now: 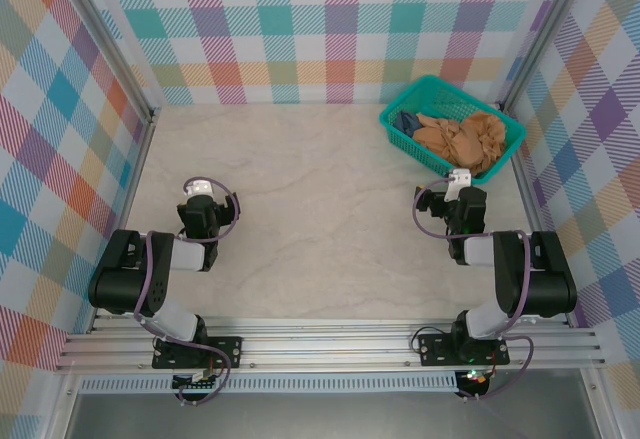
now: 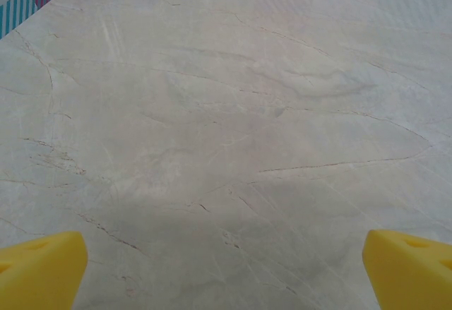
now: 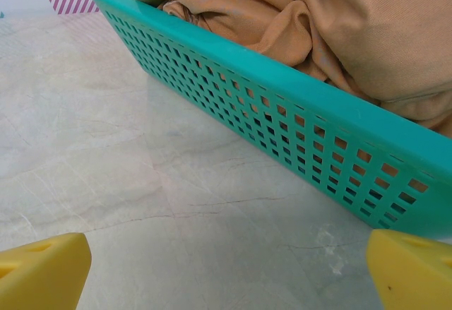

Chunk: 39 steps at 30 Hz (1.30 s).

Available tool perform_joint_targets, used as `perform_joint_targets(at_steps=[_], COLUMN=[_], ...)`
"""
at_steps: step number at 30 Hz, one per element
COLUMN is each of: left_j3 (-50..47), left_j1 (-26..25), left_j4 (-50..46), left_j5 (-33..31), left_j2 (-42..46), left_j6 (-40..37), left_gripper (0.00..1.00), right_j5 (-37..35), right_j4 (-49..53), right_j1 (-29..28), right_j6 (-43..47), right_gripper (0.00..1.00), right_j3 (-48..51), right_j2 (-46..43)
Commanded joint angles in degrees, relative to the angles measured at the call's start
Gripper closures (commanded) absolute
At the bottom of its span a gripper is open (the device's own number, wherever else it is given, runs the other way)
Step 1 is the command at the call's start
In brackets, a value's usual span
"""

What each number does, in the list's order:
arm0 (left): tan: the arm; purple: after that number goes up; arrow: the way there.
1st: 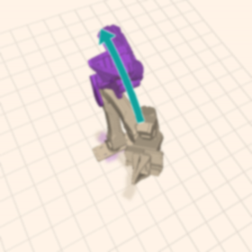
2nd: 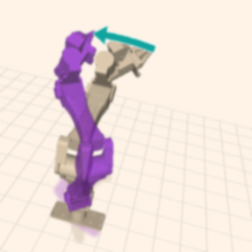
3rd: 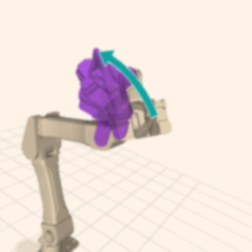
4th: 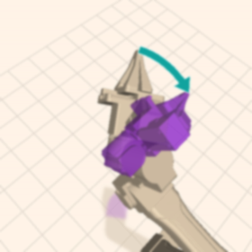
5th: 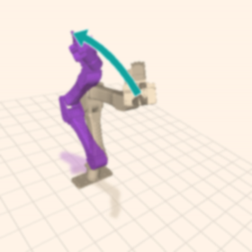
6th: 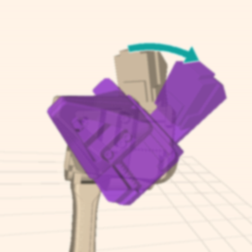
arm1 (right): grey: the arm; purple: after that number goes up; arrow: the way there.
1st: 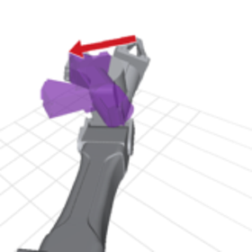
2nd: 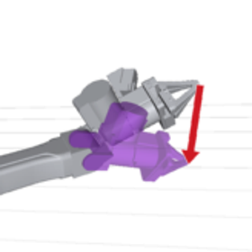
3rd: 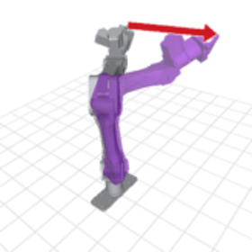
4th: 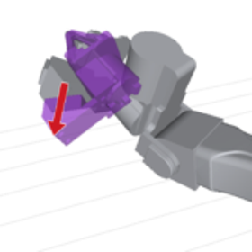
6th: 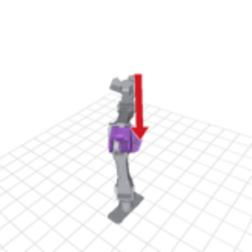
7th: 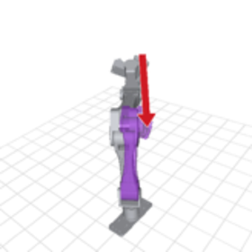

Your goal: Fold and stack the t-shirts

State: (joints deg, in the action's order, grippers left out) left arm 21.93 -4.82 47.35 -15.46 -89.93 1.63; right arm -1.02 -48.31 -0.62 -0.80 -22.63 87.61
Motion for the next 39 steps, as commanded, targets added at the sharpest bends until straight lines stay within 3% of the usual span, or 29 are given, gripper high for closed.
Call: perform_joint_targets(at_steps=[1, 4, 7, 10, 12, 13, 14, 15, 16, 17, 18, 21, 24, 27, 32, 37, 39], left_j3=[0.6, -0.4, -1.6, 1.9, 8.4, 13.3, 21.5, 31.1, 38.9, 45.2, 50.4, 63.9, 70.7, 74.8, 78.7, 78.6, 78.5], left_j1=[-0.5, -1.3, -5.8, -8.6, -9.1, -9.2, -8.9, -8.2, -7.2, -6.0, -4.3, -4.5, -6.8, -9.9, -15.5, -19.5, -20.4], left_j4=[1.8, -0.9, -5.3, -10.4, -15.3, -21.4, -35.4, -55.9, -68.9, -75.6, -78.1, -84.0, -84.2, -84.2, -85.8, -86.2, -86.8], left_j5=[0.2, -2.3, -10.1, -10.2, -10.1, -13.6, -18.7, -21.4, -22.0, -19.6, -12.3, 1.1, 11.0, 17.9, 22.9, 23.4, 23.0], left_j2=[0.5, 6.2, 17.5, 27.8, 31.2, 31.4, 30.6, 28.8, 26.1, 22.3, 18.5, 7.6, 1.4, -2.3, -6.2, -6.9, -7.0], left_j6=[-0.9, -0.9, -3.3, -6.1, -5.7, -1.0, 11.4, 24.3, 31.7, 36.5, 36.3, 36.0, 35.4, 35.1, 33.5, 33.2, 33.2], left_gripper=[0.0, 0.0, 0.0, 0.0, 0.0, 0.0, 0.0, 0.0, 0.0, 0.0, 0.0, 0.0, 0.0, 0.05, 0.16, 0.17, 0.18], right_j5=[0.2, -1.7, -11.2, -16.4, -19.2, -19.1, -22.0, -21.5, -16.1, -12.5, -11.8, -6.9, -1.6, 4.1, 7.4, 10.3, 12.0], right_j4=[-0.1, 3.1, 10.6, 28.8, 48.9, 57.8, 65.7, 67.7, 67.3, 68.3, 71.8, 82.6, 87.9, 95.0, 102.7, 105.0, 105.0], right_j1=[-0.1, -0.4, -4.3, -6.3, -5.7, -5.5, -5.4, -3.7, -1.4, 0.6, 2.0, 5.0, 7.6, 10.7, 11.9, 11.9, 11.8], right_j6=[-0.2, -0.2, 1.0, -1.4, -11.5, -15.8, -23.3, -27.7, -27.7, -29.0, -31.1, -32.0, -32.9, -34.6, -32.7, -33.3, -34.4], right_gripper=[0.0, 0.0, 0.0, 0.0, 0.0, 0.0, 0.0, 0.0, 0.0, 0.03, 0.11, 0.26, 0.27, 0.35, 0.37, 0.4, 0.45], right_j3=[-0.5, 0.3, 0.6, -8.8, -22.2, -28.0, -32.7, -35.3, -37.1, -40.0, -44.5, -58.8, -68.0, -77.7, -90.0, -95.2, -95.6], right_j2=[0.3, -5.7, -19.2, -30.9, -31.3, -30.3, -28.9, -27.3, -25.9, -23.6, -20.1, -7.3, 2.9, 13.3, 25.7, 32.6, 34.3])
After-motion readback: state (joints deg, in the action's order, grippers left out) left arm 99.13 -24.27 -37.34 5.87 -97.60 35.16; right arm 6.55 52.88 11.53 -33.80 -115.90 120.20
